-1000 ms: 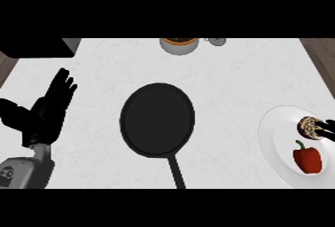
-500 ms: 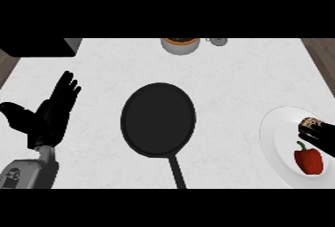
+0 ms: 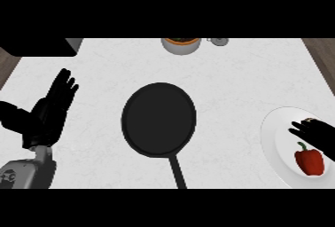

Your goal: Pick the bell pepper from the plate and place it in the pan

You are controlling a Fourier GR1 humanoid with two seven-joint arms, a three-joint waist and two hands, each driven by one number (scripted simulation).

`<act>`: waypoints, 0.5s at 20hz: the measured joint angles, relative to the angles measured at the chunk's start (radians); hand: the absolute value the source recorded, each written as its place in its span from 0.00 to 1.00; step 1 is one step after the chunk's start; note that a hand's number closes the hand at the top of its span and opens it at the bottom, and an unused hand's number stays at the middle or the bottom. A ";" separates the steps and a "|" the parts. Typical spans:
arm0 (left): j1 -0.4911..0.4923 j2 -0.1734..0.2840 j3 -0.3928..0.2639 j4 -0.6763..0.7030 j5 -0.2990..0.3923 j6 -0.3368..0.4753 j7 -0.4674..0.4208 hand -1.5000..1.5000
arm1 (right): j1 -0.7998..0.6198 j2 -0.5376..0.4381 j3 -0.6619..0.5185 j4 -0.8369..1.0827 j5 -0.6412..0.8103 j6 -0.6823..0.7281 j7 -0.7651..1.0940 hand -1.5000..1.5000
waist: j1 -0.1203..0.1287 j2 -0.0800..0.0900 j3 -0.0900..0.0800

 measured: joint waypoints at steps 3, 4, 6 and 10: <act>-0.018 -0.007 0.009 0.008 -0.009 -0.005 0.017 0.50 | -0.046 0.029 0.014 0.070 0.048 -0.003 -0.016 0.00 | 0.001 0.001 0.000; -0.017 -0.008 0.015 0.018 -0.008 -0.014 0.007 0.50 | -0.058 0.042 0.022 0.106 0.068 -0.020 -0.025 0.00 | 0.001 0.001 0.000; -0.012 -0.019 0.013 0.010 -0.022 -0.009 0.014 0.50 | -0.066 0.061 0.026 0.144 0.096 -0.036 -0.037 0.00 | 0.001 0.001 0.001; -0.014 -0.021 0.043 0.028 -0.021 -0.039 0.000 0.50 | -0.088 0.091 0.008 0.216 0.129 -0.074 -0.084 0.00 | 0.000 0.001 0.000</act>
